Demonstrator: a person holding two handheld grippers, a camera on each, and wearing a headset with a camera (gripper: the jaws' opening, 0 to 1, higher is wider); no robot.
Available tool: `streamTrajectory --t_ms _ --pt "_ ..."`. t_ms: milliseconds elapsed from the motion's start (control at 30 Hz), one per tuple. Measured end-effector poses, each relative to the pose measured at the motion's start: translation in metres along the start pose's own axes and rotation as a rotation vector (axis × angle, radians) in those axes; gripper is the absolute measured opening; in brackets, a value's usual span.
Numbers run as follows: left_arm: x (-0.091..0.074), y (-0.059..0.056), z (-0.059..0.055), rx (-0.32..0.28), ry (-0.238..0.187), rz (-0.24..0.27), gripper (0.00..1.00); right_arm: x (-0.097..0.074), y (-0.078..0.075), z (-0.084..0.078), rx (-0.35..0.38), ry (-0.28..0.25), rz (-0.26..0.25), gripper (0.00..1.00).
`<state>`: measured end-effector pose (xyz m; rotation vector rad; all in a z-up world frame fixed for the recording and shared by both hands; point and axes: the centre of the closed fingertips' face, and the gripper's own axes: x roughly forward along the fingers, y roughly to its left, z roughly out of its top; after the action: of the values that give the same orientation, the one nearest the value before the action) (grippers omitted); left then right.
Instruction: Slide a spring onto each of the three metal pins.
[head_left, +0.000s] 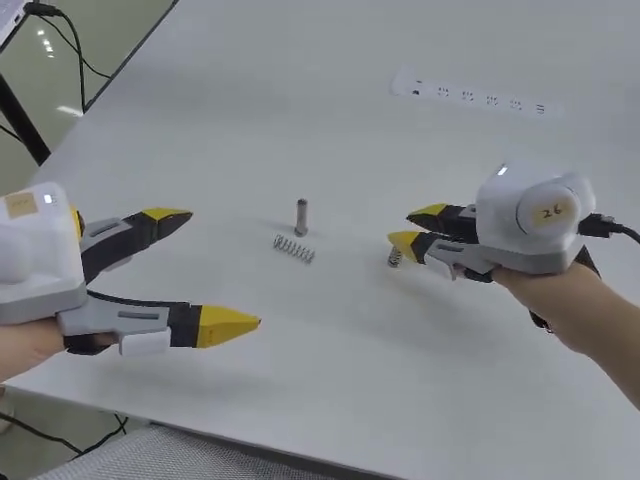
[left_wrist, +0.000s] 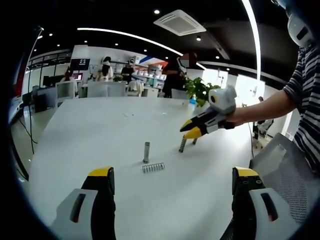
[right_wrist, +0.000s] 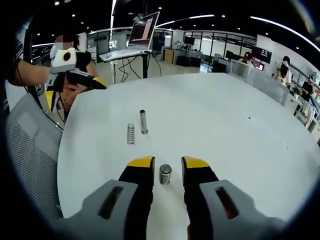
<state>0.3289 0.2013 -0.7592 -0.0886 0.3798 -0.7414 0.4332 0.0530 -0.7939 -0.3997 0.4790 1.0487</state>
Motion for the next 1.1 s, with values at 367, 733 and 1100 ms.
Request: streamTrajectory --t_ms 367,733,1100 --pt "0.003 0.000 0.005 0.009 -0.008 -0.003 0.97 -0.011 0.004 0.012 0.028 -0.039 0.006 0.28" --pt "0.004 -0.001 0.001 -0.001 -0.001 -0.002 0.97 -0.027 0.003 0.014 0.076 -0.079 -0.020 0.32" --pt "0.004 0.001 0.002 -0.001 -0.003 0.002 0.97 -0.042 0.005 0.015 0.106 -0.112 -0.039 0.33"
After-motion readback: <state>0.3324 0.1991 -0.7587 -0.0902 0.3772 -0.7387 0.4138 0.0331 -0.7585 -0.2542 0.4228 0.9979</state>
